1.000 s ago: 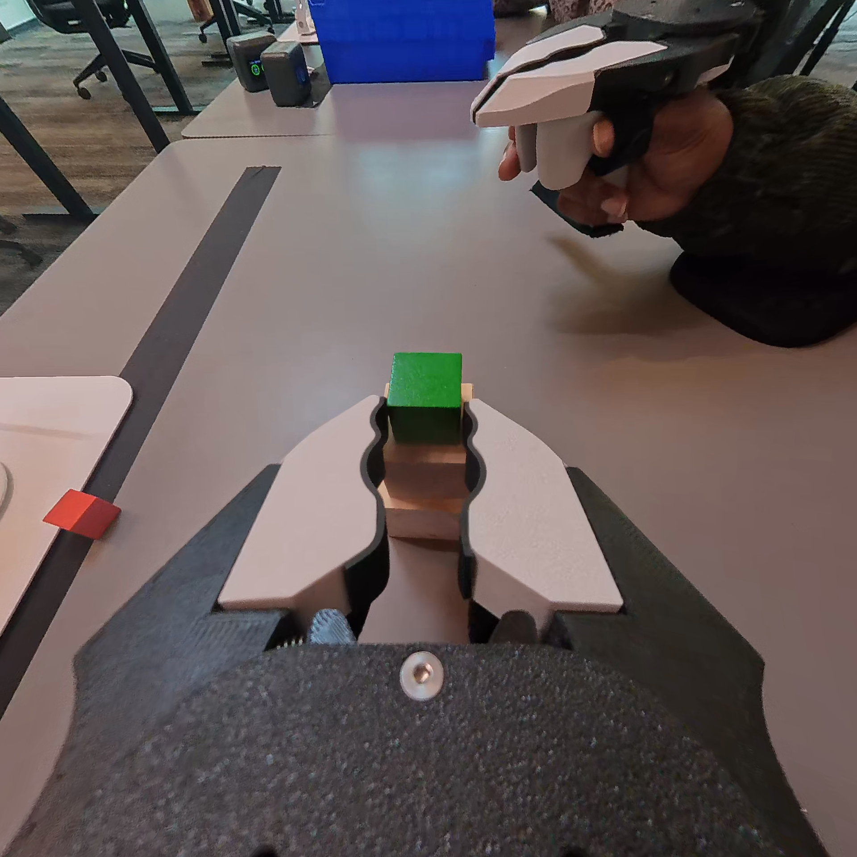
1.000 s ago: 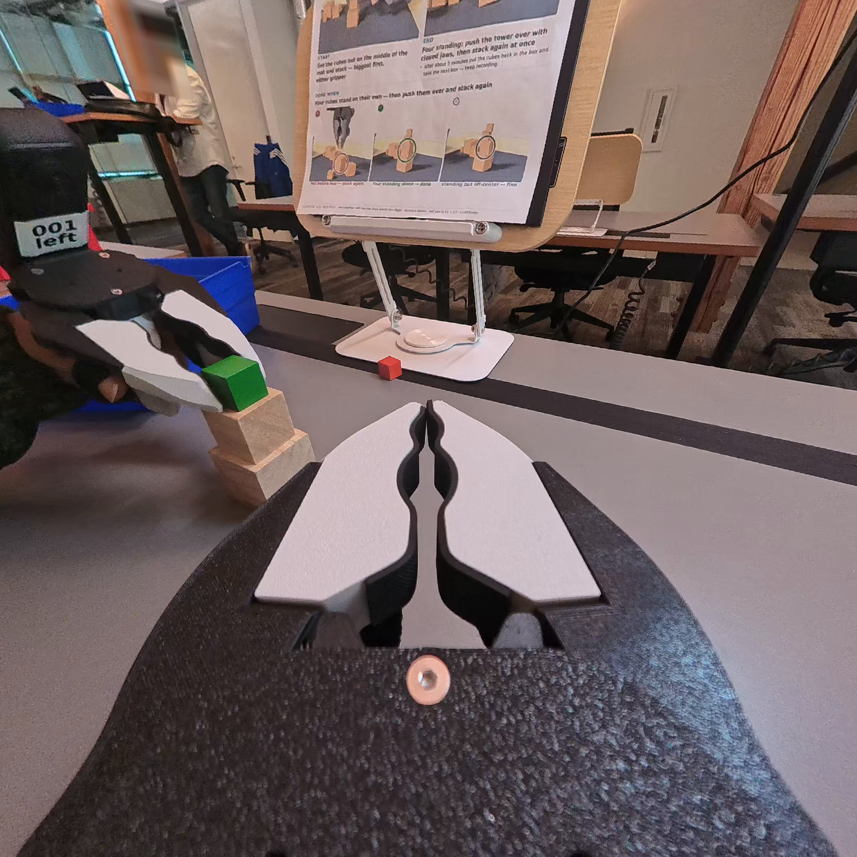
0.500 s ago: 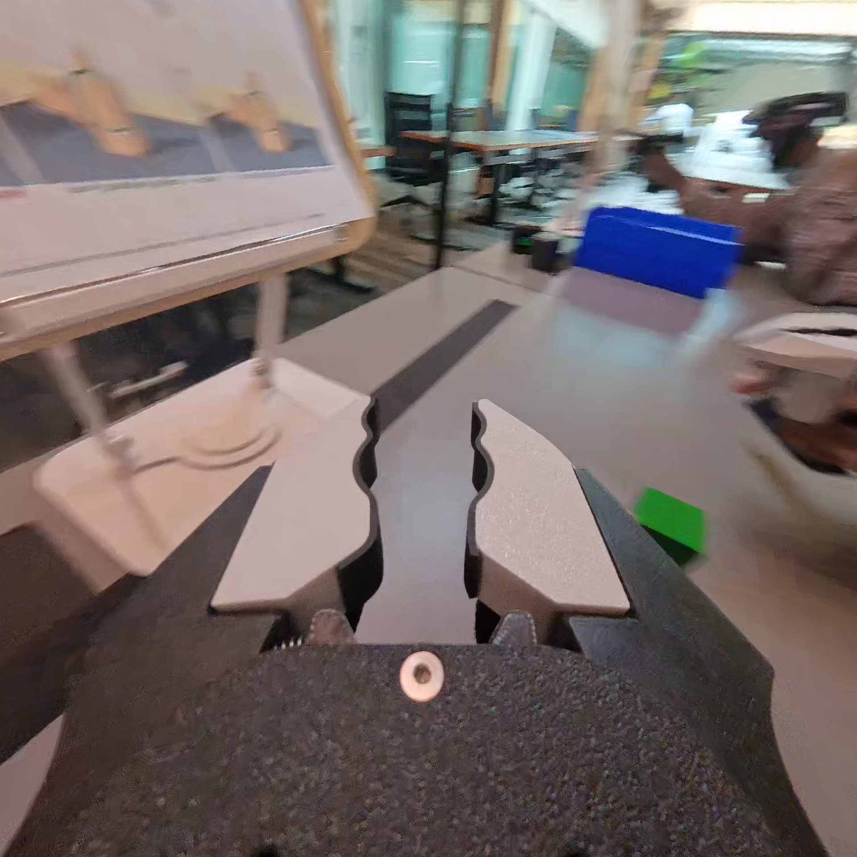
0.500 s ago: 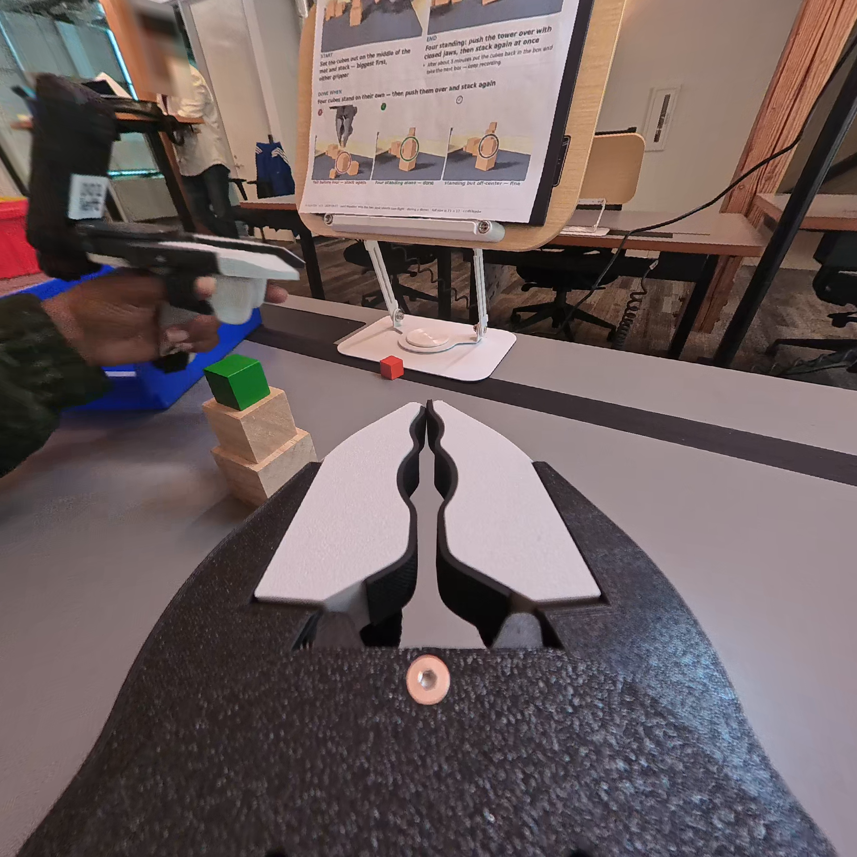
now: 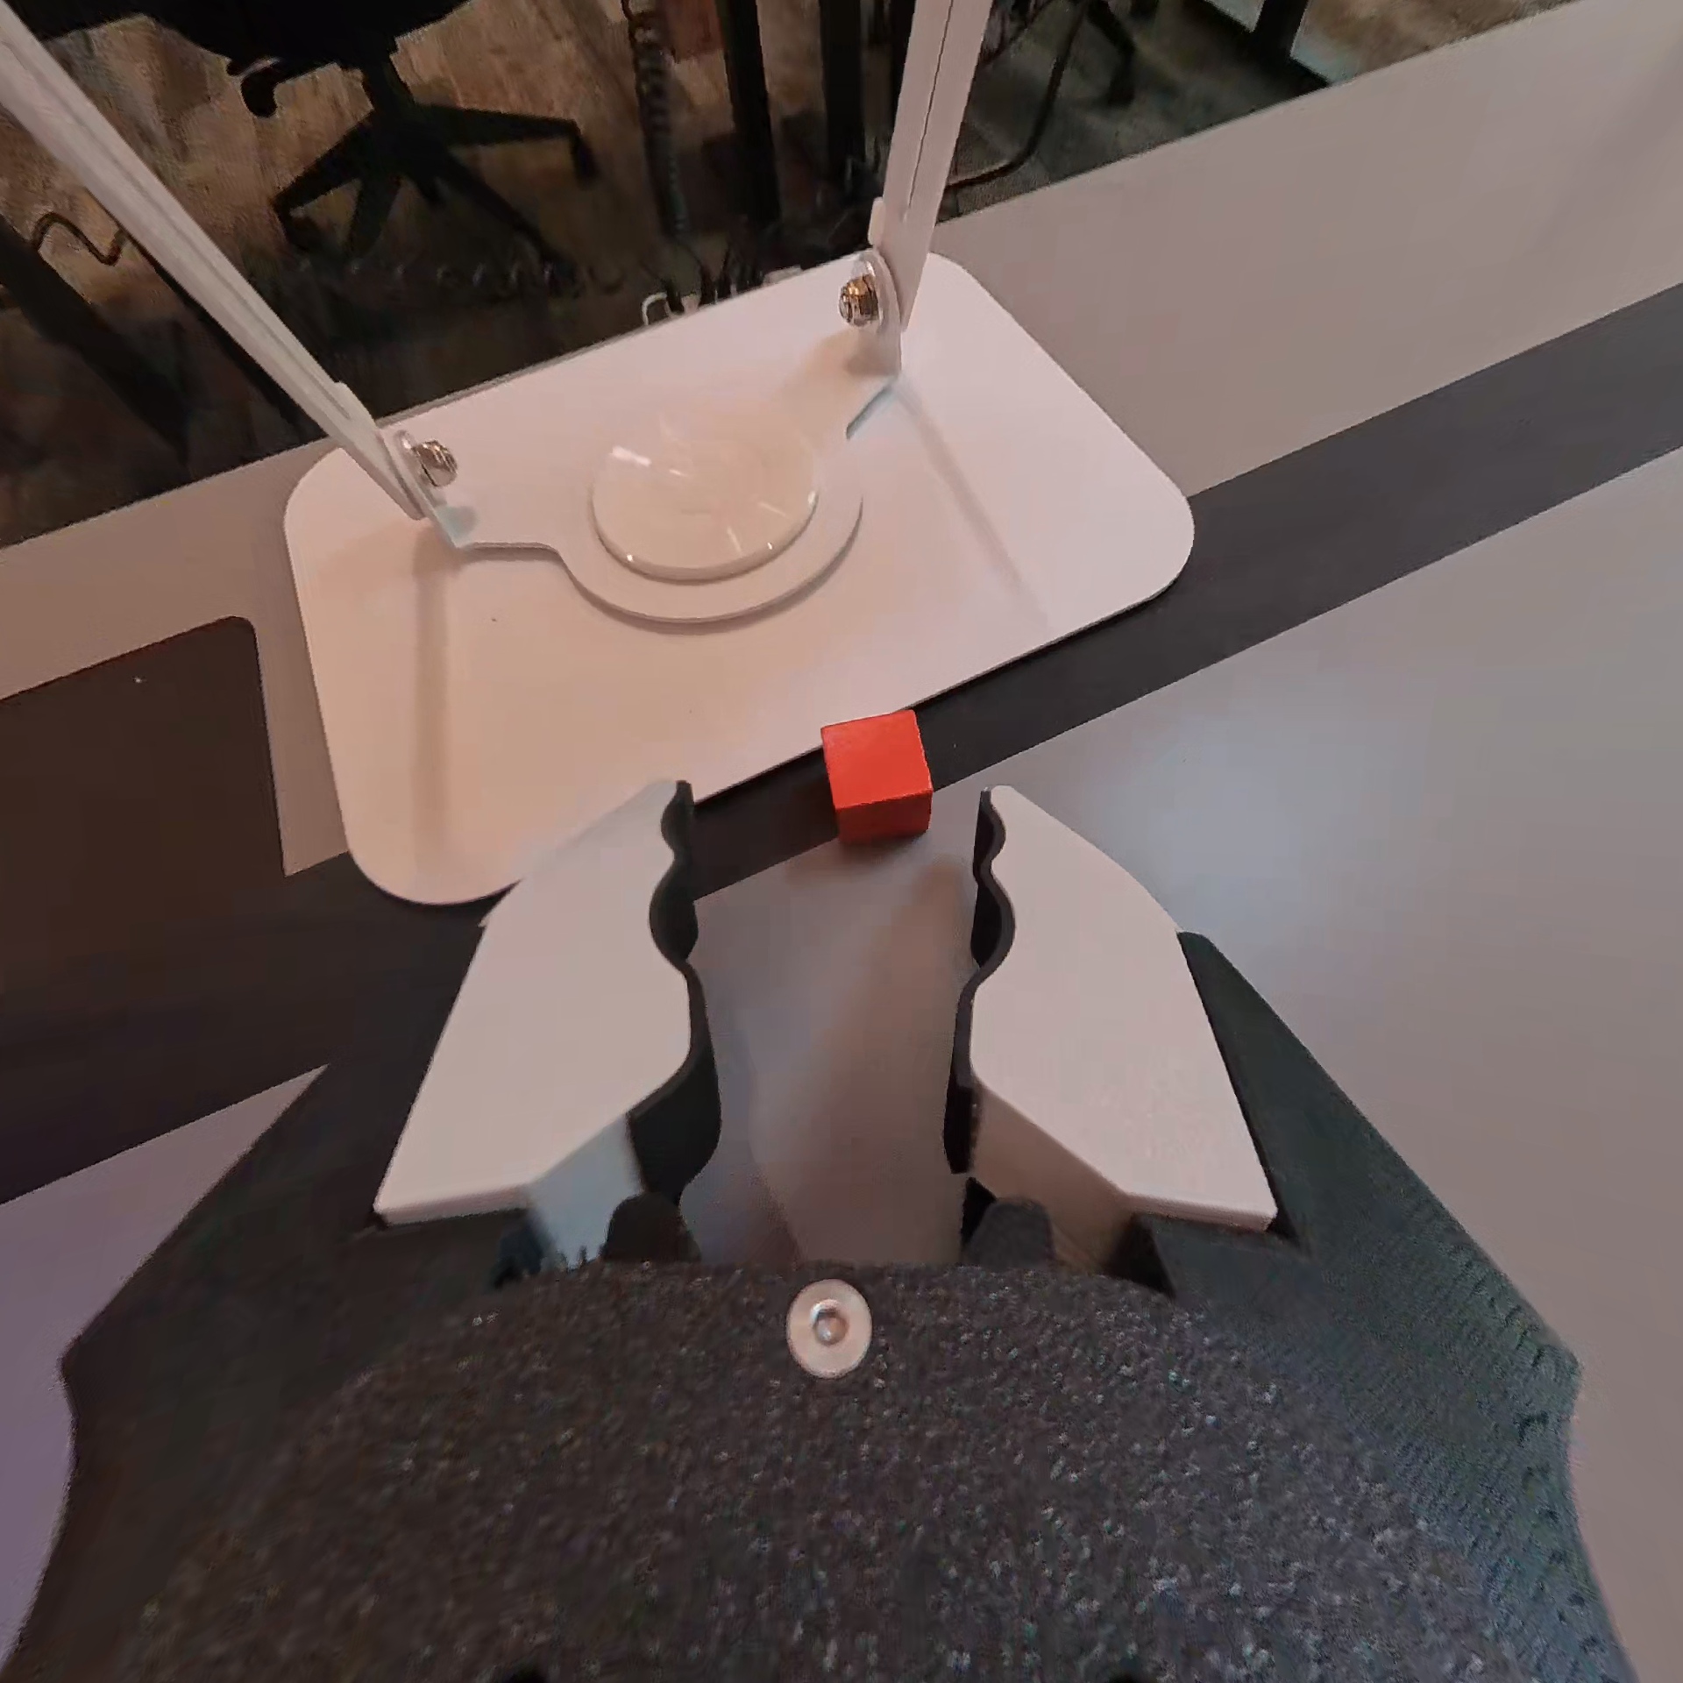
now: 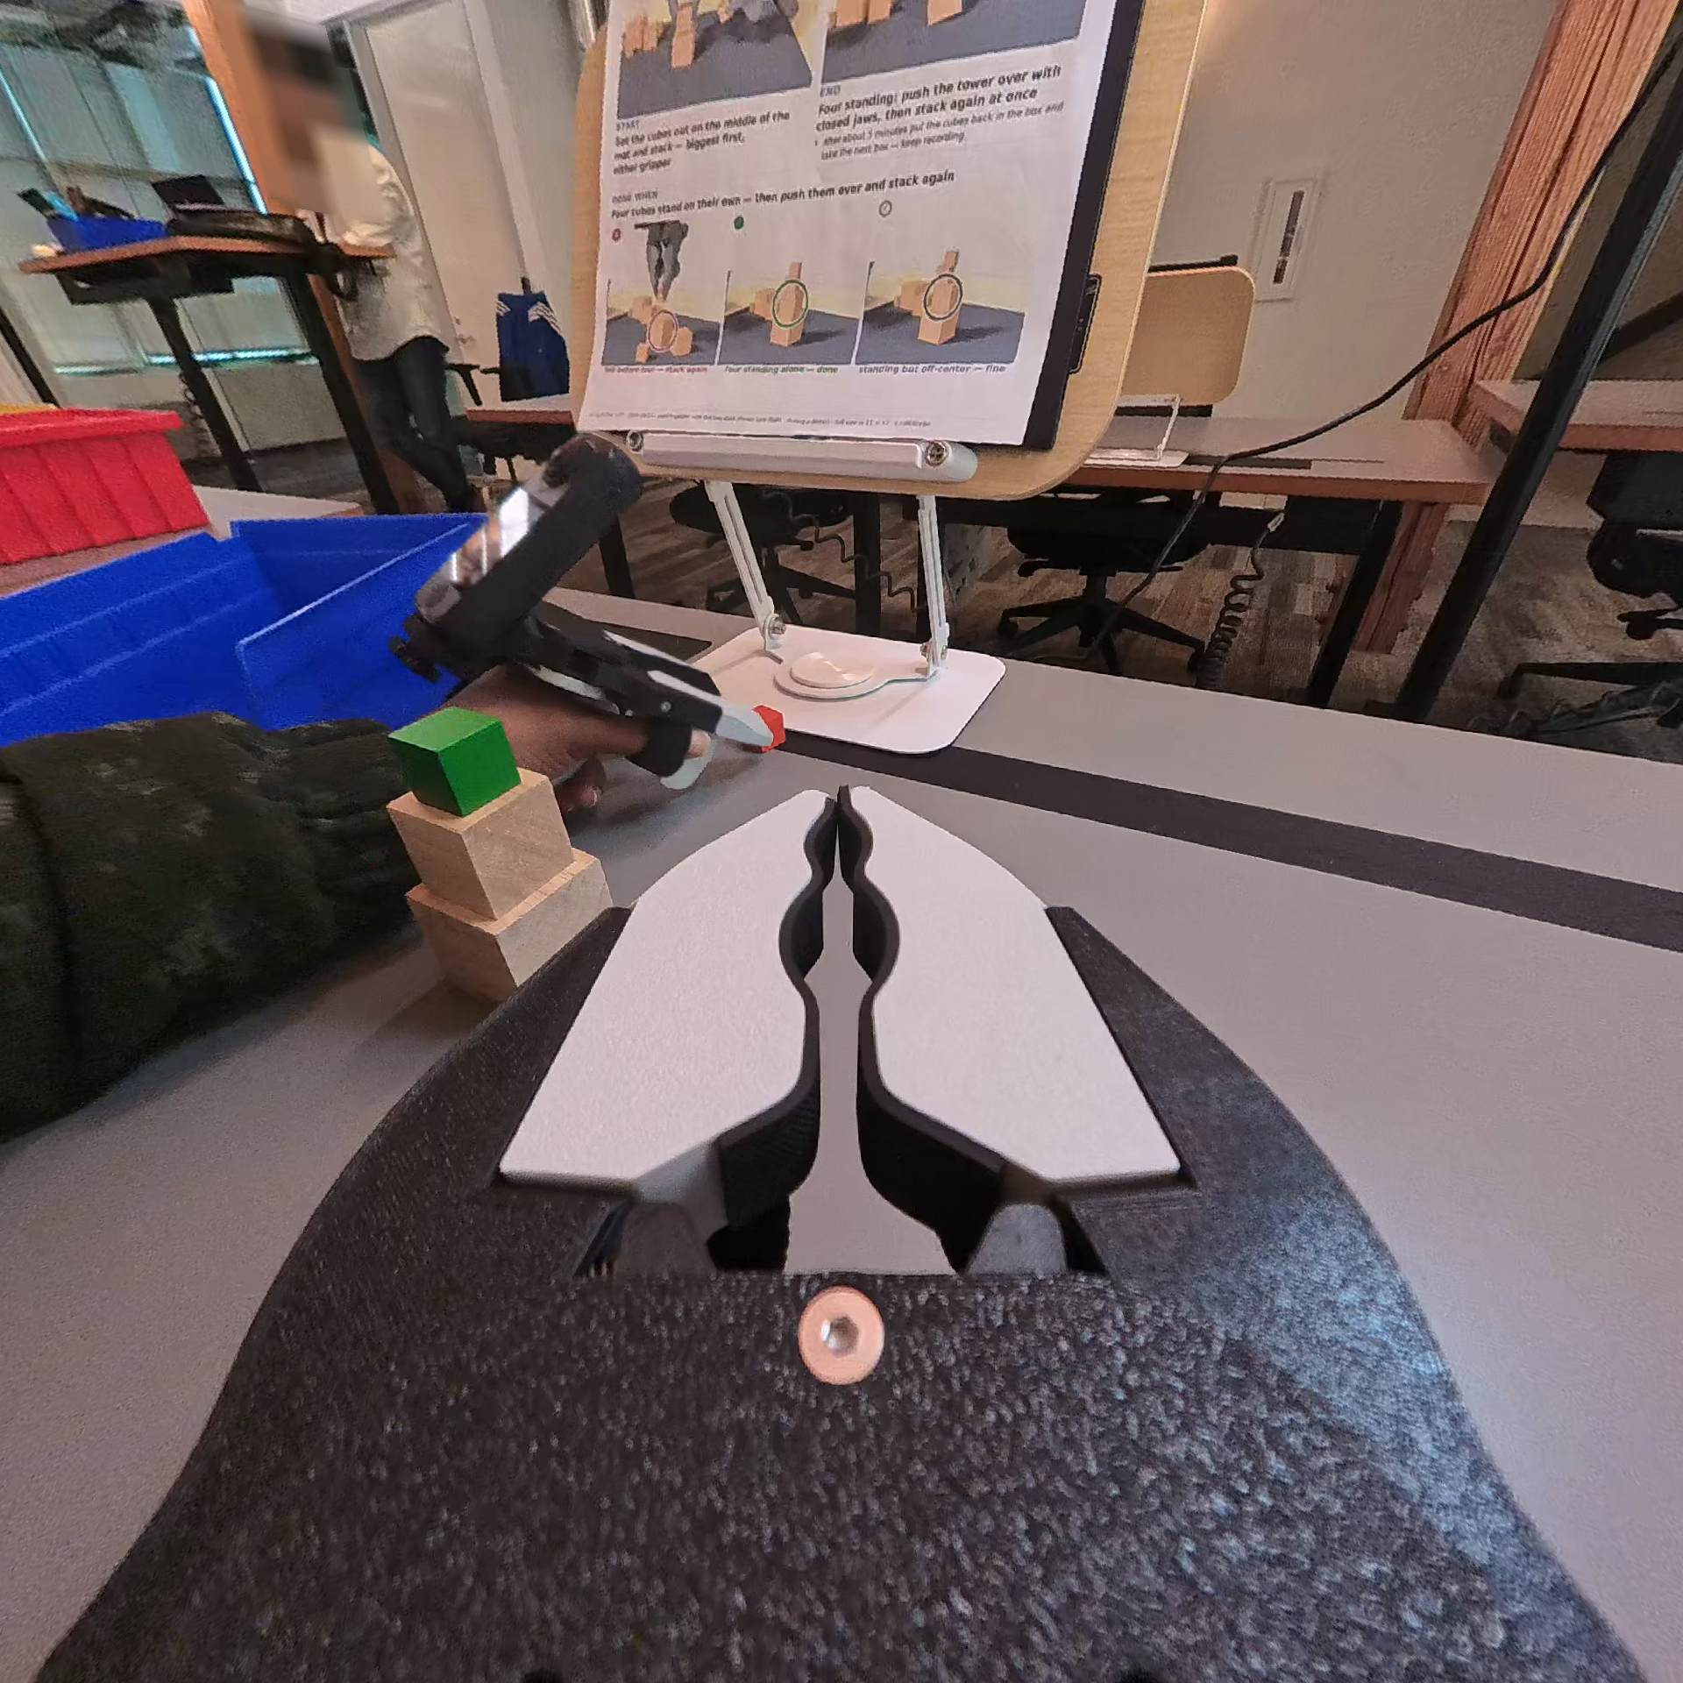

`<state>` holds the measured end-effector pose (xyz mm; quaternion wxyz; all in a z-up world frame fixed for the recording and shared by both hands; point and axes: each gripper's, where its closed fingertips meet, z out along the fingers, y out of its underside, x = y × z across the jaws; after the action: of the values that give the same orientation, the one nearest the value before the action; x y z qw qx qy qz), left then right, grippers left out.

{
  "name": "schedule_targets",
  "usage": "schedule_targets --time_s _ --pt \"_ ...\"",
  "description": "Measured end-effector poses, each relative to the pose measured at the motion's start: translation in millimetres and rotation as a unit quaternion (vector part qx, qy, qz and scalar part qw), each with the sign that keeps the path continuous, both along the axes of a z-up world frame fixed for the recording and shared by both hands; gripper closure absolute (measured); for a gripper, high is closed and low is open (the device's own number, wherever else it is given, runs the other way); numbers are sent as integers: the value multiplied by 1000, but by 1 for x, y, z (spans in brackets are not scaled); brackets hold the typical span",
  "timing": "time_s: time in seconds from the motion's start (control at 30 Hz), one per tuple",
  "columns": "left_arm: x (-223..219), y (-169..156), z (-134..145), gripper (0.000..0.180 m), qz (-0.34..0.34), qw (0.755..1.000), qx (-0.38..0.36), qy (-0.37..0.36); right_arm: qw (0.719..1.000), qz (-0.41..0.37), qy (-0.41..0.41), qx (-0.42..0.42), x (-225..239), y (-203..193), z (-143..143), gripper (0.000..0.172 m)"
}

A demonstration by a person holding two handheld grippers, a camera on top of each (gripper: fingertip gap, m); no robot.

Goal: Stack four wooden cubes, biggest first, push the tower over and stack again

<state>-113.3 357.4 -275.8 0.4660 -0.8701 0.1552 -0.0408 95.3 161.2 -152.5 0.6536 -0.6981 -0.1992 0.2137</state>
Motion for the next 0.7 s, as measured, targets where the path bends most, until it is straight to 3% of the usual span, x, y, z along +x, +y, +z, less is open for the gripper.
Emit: schedule_targets --time_s 0.33,0.43,0.53,0.63,0.7 --pt "6 5 -9 137 -8 999 -21 38 1000 3 -1 -2 -1 0 -1 171" --pt "7 7 -8 156 -12 999 -16 51 1000 2 -4 -2 -2 0 -1 172" --pt "8 4 -6 159 -34 998 -16 54 1000 3 -4 0 -2 0 -1 172" --pt "16 -12 21 159 -87 996 7 1 1000 3 0 1 -1 -1 1 172" --pt "22 -29 57 159 -138 989 31 -49 1000 4 1 1 -1 -1 2 172"
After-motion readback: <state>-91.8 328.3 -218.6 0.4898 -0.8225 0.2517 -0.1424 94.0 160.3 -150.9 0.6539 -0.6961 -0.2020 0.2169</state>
